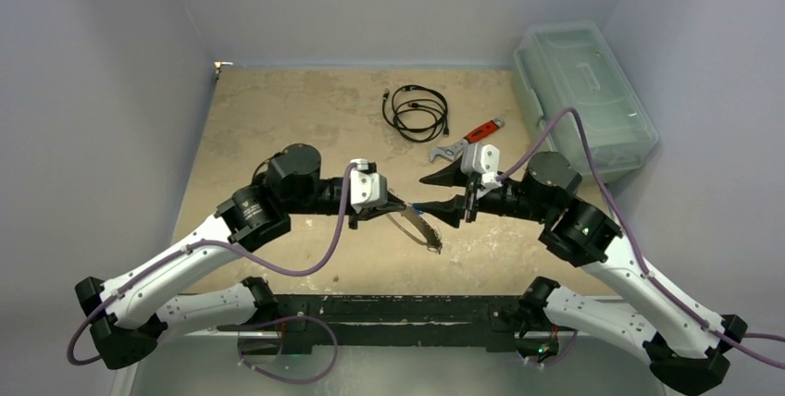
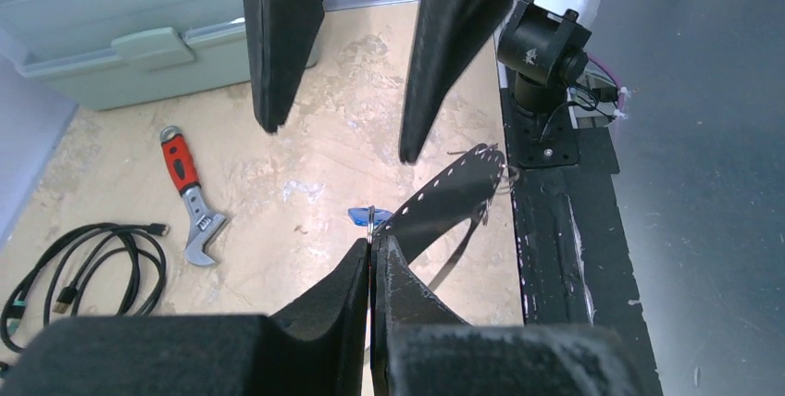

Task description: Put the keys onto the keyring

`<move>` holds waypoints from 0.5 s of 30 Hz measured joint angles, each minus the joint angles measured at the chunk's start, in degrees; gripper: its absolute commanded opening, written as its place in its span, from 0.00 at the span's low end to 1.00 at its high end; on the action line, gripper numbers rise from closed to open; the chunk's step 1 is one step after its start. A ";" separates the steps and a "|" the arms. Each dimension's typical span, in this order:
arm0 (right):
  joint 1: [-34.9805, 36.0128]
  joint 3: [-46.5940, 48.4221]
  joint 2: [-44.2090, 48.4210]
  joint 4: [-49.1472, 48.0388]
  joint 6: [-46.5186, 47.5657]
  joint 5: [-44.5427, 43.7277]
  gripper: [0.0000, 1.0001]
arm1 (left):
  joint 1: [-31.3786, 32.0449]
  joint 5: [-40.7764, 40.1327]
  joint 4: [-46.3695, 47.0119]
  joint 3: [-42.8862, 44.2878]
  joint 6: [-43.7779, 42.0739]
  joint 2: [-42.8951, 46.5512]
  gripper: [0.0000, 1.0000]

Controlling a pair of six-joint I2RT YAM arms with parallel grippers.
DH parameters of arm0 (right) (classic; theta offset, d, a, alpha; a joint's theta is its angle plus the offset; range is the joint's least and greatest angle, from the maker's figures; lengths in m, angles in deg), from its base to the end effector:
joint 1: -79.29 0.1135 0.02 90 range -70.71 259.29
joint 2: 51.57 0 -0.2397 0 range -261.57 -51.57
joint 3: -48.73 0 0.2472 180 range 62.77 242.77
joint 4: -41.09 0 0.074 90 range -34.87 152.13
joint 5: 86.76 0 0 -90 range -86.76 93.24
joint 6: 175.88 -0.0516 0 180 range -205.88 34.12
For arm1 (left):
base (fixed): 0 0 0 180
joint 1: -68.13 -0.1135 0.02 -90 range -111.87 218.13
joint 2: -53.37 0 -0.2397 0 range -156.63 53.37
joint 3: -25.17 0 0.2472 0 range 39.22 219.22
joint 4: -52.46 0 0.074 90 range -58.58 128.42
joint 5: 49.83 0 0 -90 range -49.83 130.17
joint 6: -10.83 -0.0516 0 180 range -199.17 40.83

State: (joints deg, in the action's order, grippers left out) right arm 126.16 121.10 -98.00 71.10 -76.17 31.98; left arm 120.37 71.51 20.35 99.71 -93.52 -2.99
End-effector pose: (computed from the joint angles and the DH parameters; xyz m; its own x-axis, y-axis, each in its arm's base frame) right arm 0.1159 0.1600 0.3868 0.1154 -0.0931 -0.9889 -0.9621 0.2371 -0.1346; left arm 0.1237 -0.2035 0.3618 0.1012 0.2151 -0.9713 0.9902 0.0729 0.1193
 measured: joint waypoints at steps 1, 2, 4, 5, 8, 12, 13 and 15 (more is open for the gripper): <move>0.00 -0.46 0.63 -0.90 -0.42 -0.42 0.50 | 0.00 0.02 0.85 -0.85 -0.02 0.70 0.00; 0.00 -0.81 1.16 -1.40 -0.76 -0.70 0.49 | 0.00 0.07 1.66 -1.73 -0.04 1.49 0.00; 0.00 -1.62 2.25 -2.43 -1.38 -1.03 0.46 | 0.00 0.17 3.52 -3.54 -0.11 2.99 0.00; 0.00 -1.99 2.73 -2.89 -1.70 -1.31 0.44 | 0.00 0.20 4.61 -4.66 -0.11 3.89 0.00; 0.00 -3.15 3.43 -3.80 -2.40 -2.34 0.42 | 0.00 0.37 6.80 -6.60 -0.17 5.66 0.00; 0.00 -4.98 3.45 -3.91 -3.17 -2.10 0.44 | 0.00 1.16 10.29 -8.26 -0.17 7.43 0.00; 0.00 -5.16 3.10 -3.82 -3.30 -1.88 0.45 | 0.00 1.44 11.19 -8.66 -0.15 7.85 0.00; 0.00 -5.22 1.97 -3.67 -3.39 -0.79 0.47 | 0.00 1.79 12.46 -9.03 -0.11 8.37 0.00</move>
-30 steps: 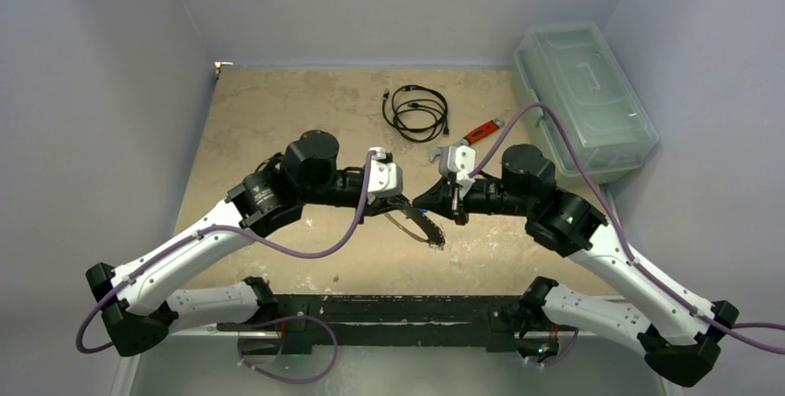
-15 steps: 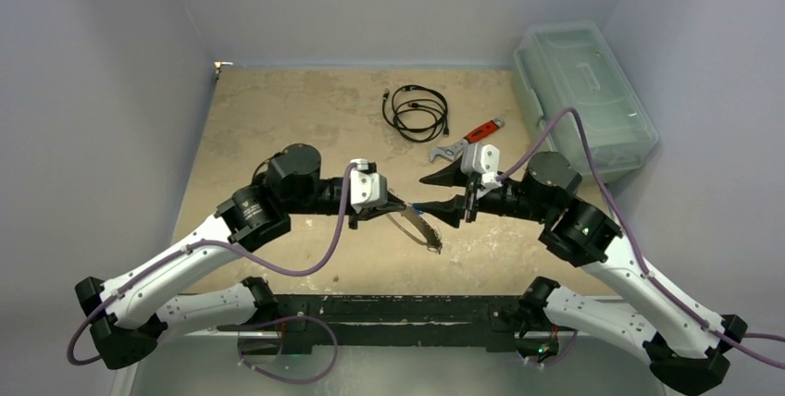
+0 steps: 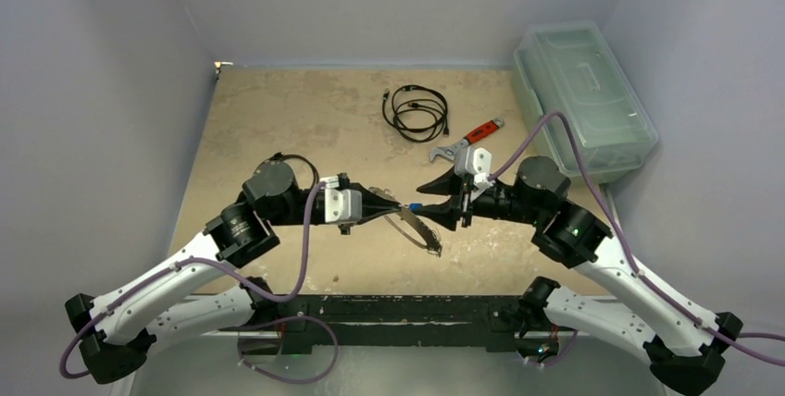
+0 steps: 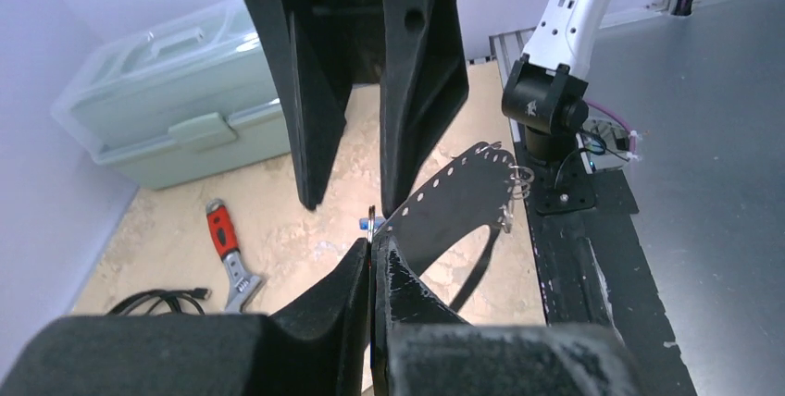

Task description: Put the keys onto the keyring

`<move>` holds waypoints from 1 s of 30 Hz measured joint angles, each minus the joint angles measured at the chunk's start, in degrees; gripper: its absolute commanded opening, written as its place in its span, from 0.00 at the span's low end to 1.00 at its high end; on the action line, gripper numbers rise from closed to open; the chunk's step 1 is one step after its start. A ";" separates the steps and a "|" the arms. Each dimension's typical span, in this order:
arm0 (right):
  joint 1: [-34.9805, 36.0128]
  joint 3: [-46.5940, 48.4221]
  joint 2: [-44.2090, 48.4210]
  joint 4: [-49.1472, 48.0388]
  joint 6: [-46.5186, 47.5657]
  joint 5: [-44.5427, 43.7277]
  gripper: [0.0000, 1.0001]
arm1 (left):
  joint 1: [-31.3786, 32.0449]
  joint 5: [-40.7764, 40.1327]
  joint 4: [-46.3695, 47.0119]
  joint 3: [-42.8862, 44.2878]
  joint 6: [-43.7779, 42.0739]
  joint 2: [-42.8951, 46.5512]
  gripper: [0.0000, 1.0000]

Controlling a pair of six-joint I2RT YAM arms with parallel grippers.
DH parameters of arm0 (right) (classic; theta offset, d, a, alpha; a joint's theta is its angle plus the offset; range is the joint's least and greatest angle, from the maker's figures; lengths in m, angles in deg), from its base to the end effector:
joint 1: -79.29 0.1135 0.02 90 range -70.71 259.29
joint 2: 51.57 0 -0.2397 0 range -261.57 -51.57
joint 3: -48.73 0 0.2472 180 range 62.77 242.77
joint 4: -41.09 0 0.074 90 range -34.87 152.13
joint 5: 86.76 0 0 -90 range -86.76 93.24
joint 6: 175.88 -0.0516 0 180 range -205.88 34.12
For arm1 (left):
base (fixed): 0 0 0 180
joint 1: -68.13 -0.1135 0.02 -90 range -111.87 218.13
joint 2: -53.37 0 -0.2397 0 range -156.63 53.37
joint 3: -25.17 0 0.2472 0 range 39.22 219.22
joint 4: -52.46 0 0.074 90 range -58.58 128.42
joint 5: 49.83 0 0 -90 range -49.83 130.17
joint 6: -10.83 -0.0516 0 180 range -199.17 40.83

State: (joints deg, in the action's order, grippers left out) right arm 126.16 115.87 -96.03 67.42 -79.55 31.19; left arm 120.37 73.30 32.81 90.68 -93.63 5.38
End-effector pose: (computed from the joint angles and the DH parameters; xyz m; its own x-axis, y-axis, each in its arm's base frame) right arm 0.1166 0.1598 0.3691 0.0631 -0.0751 -0.9952 -0.9634 0.2558 -0.0804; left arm 0.1078 -0.1852 0.3617 0.2268 0.0487 -0.9727 0.9706 0.0711 0.2299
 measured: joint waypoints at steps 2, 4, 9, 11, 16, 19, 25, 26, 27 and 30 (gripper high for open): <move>0.00 -0.02 -0.98 0.13 -0.11 1.05 0.48 | 0.00 0.42 1.57 -0.26 0.02 0.35 0.00; 0.00 -0.09 -1.64 0.17 -0.17 2.38 0.50 | 0.00 0.76 2.34 -0.44 0.07 0.61 0.00; 0.00 -0.09 -1.86 0.11 -0.15 4.96 0.53 | 0.00 1.18 3.50 -0.66 0.26 0.76 0.00; 0.00 -0.09 -2.08 0.07 -0.17 5.92 0.53 | 0.00 1.20 4.07 -0.83 0.42 0.87 0.00; 0.00 -0.13 -3.67 -0.39 -0.20 7.34 0.51 | 0.00 1.20 5.88 -1.60 1.01 1.16 0.00; 0.00 -0.74 -4.17 -1.27 -0.37 7.61 0.45 | 0.00 1.20 6.38 -1.70 1.66 1.14 0.00; 0.00 -2.27 -4.15 -3.48 -1.33 7.58 0.12 | 0.00 1.20 7.13 -1.73 2.03 1.14 0.00; 0.00 -2.38 -4.13 -3.82 -1.46 7.58 0.06 | 0.00 1.20 7.32 -1.73 2.08 1.14 0.00; 0.00 -2.40 -4.13 -4.15 -1.70 7.58 0.00 | 0.00 1.20 7.52 -1.73 2.10 1.16 0.00; 0.00 -2.49 -3.82 -4.61 -2.19 7.56 0.00 | 0.00 1.16 8.02 -1.79 2.49 1.18 0.00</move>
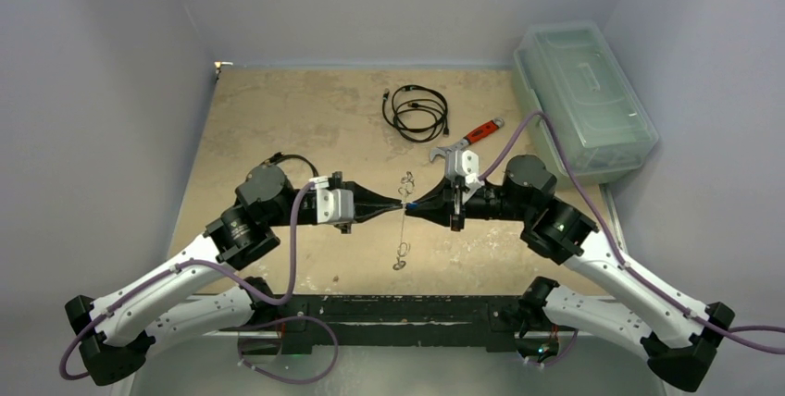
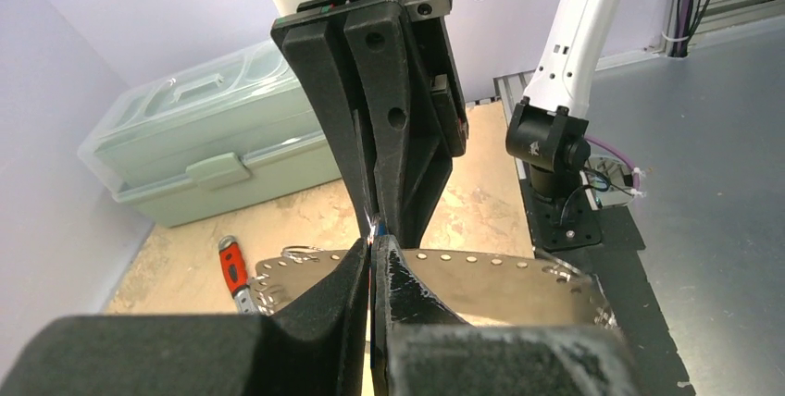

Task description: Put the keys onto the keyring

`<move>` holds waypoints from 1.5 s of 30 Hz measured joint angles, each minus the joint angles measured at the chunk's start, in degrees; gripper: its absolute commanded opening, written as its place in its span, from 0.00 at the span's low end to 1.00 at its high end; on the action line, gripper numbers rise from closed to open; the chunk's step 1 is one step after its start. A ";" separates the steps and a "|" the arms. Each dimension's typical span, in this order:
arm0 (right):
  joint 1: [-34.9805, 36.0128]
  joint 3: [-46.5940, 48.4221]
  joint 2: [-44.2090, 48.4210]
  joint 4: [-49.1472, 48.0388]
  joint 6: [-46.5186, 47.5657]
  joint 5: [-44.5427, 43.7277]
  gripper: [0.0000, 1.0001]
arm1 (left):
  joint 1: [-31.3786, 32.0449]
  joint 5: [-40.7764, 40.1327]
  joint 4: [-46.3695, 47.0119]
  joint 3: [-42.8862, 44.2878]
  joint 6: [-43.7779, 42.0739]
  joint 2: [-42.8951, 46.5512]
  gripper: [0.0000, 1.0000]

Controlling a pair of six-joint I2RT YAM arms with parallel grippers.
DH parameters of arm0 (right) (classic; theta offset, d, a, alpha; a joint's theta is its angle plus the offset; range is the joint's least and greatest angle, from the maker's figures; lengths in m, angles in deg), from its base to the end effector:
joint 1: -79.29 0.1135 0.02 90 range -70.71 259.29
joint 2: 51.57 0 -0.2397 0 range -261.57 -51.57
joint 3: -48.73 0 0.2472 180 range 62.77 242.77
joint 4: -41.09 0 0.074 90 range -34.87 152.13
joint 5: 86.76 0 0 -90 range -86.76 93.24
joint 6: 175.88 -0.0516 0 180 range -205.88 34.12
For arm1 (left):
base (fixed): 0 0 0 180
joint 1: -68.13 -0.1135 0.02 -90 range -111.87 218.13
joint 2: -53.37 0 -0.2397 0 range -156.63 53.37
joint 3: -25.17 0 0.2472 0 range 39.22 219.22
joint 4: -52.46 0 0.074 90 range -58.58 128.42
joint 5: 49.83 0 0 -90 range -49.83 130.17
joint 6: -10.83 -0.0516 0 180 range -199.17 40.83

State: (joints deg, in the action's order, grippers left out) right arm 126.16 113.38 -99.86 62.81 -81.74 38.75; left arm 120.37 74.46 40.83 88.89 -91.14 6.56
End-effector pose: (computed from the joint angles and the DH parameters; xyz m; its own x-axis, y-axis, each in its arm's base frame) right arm 0.1239 0.1761 0.3512 0.0077 -0.0777 -0.9969 -0.9915 0.1292 -0.0178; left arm 0.1048 -0.1827 0.3709 0.2618 -0.0582 -0.9634 0.9633 0.0761 0.2572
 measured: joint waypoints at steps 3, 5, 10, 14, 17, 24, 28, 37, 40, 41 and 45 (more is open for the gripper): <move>0.00 -0.02 1.27 0.07 -0.15 -0.42 0.00 | 0.00 -0.11 0.13 -0.20 0.42 0.11 0.00; 0.00 -0.02 1.92 0.20 -0.11 -0.68 0.00 | 0.00 -0.24 0.13 -0.39 0.42 0.24 0.00; 0.02 1.55 2.93 3.67 0.79 -2.58 0.00 | 0.00 -0.70 0.09 -0.83 0.39 0.39 0.00; 0.13 4.46 2.56 7.17 1.55 -3.48 0.00 | 0.00 -0.96 0.37 -0.83 0.39 0.11 0.00; 0.22 7.04 1.62 9.57 1.95 -3.43 0.00 | 0.00 -1.05 0.96 -0.83 0.42 -0.22 0.00; 0.26 8.68 0.02 11.91 2.45 -3.21 0.00 | 0.00 -1.05 1.33 -0.83 0.48 -0.90 0.00; 0.24 8.68 -0.57 12.55 2.73 -3.45 0.00 | -0.09 -1.18 1.11 -0.83 0.55 -1.31 0.00; 0.26 6.78 1.46 12.81 3.26 -4.61 0.00 | -0.09 -1.92 0.63 -0.83 0.46 -1.01 0.00; 0.26 5.62 1.66 12.55 3.19 -4.57 0.00 | -0.07 -2.14 0.04 -0.83 0.44 -0.52 0.00; 0.26 5.16 1.66 12.33 3.15 -4.55 0.00 | -0.07 -2.16 -0.11 -0.83 0.44 -0.39 0.00; 0.33 3.50 1.07 11.15 2.91 -4.55 0.00 | -0.07 -2.21 -0.59 -0.83 0.44 -0.26 0.00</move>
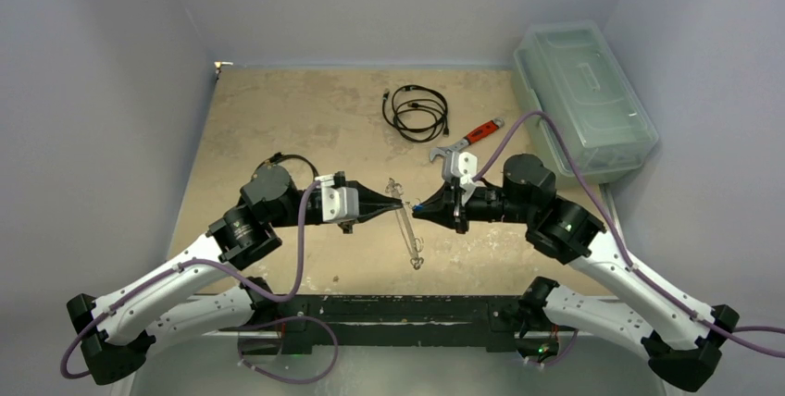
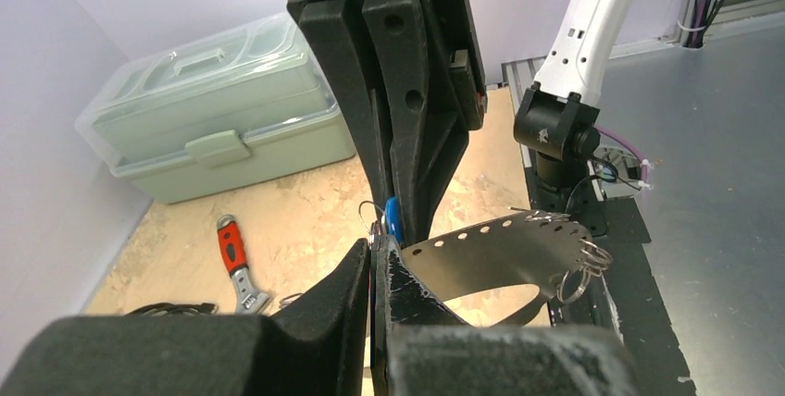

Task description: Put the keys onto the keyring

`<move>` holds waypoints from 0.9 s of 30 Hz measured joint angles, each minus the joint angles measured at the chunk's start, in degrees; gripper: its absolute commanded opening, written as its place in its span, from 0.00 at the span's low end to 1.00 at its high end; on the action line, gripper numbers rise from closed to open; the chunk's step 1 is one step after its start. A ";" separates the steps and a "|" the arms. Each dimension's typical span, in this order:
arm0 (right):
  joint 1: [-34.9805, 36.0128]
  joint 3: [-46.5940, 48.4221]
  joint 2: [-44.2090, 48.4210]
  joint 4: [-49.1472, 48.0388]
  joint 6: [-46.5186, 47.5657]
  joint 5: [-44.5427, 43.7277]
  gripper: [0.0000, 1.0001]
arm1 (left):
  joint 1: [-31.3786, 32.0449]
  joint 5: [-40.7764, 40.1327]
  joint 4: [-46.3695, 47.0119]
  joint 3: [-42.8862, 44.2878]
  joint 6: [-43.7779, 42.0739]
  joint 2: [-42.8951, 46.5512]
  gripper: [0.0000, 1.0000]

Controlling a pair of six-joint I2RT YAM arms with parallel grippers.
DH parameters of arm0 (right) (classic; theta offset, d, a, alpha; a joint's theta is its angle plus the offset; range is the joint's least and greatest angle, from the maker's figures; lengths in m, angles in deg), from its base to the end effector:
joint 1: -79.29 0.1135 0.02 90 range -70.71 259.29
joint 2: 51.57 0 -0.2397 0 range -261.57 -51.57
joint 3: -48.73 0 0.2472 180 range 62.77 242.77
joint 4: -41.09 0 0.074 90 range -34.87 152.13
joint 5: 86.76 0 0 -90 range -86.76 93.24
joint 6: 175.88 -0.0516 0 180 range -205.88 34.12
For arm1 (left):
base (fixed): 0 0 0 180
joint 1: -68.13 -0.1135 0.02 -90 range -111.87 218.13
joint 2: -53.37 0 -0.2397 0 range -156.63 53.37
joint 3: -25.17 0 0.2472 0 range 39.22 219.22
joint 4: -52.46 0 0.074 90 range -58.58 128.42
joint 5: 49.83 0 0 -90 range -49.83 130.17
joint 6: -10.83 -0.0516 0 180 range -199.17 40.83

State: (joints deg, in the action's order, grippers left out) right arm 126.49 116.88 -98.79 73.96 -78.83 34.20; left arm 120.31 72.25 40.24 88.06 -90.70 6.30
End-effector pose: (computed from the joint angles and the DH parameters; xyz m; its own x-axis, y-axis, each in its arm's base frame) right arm 0.1190 0.1676 0.3533 -0.0203 -0.1768 -0.9840 -0.9811 0.1931 -0.0145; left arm 0.1084 -0.1843 0.3638 0.2365 -0.0284 -0.9712 0.9666 0.1087 0.2322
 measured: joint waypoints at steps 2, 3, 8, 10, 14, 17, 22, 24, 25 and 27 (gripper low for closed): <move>0.00 -0.24 -0.63 -0.33 -0.09 -0.02 0.00 | 0.00 0.00 -0.26 0.00 0.00 0.00 0.00; 0.00 -0.24 -0.98 -0.46 -0.15 -0.04 0.00 | 0.00 0.00 -0.35 0.00 0.00 0.00 0.00; 0.00 -0.24 -3.48 -1.68 -0.46 0.04 0.00 | -0.02 -0.15 -0.46 0.00 0.00 0.00 0.00; 0.00 -0.15 -4.59 -1.99 -0.46 0.11 0.00 | -0.04 -0.37 -0.68 0.00 0.00 0.00 0.00; 0.00 1.53 -6.64 -0.98 -0.11 0.00 0.00 | -0.04 -1.01 -0.81 -0.02 -0.26 0.02 0.00; 0.00 3.72 -7.63 1.51 0.55 -0.63 0.00 | -0.02 -2.49 -0.90 -0.04 -1.09 0.17 0.00; 0.00 7.52 -8.33 6.51 1.33 -2.27 0.00 | -0.02 -8.00 -0.76 -1.62 -2.56 0.96 0.62; 0.00 8.72 -9.01 8.90 1.66 -3.28 0.00 | -0.02 -10.19 -0.76 -1.86 -2.64 0.96 0.82; 0.00 9.05 -9.33 9.66 1.81 -3.69 0.00 | -0.04 -11.61 -0.81 -1.86 -2.49 0.96 0.86; -0.02 9.90 -10.56 11.61 2.16 -4.92 0.00 | -0.02 -13.68 -0.74 -1.88 -2.49 1.11 0.89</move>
State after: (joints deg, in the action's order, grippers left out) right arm 126.46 126.78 -109.34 85.57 -76.67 29.29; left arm 120.29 58.57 39.50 86.18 -93.19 7.42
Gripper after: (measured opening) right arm 0.024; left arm 0.839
